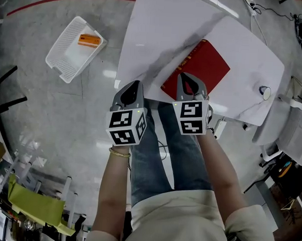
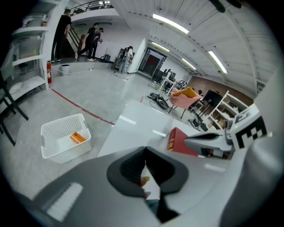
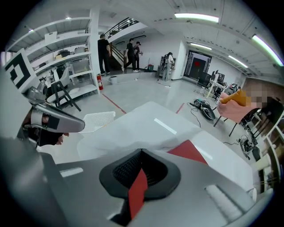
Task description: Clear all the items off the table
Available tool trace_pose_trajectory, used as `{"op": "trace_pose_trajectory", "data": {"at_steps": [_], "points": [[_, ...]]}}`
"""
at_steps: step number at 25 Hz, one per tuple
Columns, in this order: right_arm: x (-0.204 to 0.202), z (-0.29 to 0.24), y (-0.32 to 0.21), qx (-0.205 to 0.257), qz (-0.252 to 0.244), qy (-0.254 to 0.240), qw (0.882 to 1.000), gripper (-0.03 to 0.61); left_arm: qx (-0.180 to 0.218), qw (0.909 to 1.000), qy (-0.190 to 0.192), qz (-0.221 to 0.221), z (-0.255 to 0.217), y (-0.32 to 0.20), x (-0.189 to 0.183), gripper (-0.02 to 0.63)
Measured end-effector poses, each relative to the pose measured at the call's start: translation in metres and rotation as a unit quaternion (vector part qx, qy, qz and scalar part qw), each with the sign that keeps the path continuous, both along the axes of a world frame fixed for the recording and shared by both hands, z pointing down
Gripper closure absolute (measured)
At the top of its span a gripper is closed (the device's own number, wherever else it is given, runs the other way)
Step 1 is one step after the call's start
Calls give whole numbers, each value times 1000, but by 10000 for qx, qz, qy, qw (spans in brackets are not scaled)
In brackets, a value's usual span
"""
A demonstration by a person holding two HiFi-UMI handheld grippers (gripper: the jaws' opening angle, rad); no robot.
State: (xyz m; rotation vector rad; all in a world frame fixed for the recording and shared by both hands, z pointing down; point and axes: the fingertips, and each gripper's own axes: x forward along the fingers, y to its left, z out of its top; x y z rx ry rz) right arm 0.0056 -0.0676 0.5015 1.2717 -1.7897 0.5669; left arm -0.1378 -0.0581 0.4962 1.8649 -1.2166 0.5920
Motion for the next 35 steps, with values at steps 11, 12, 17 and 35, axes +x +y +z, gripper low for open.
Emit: {"op": "trace_pose_trajectory", "data": {"at_steps": [11,12,17,35], "points": [[74,-1,9,-26,205,96,9997,580,-143,9996,-3,243,5,12,61,604],[79,-1,10,-42,225,88,9997,580,-161,9995,-4,277,6,13,67,604],[102,5,19,-120,291,48,9995,580,-211,9989,-62,413,13,13,91,604],[152,33,69,-679,1040,-745,9894,389,-410,9932,-204,1069,37,6,151,536]]}}
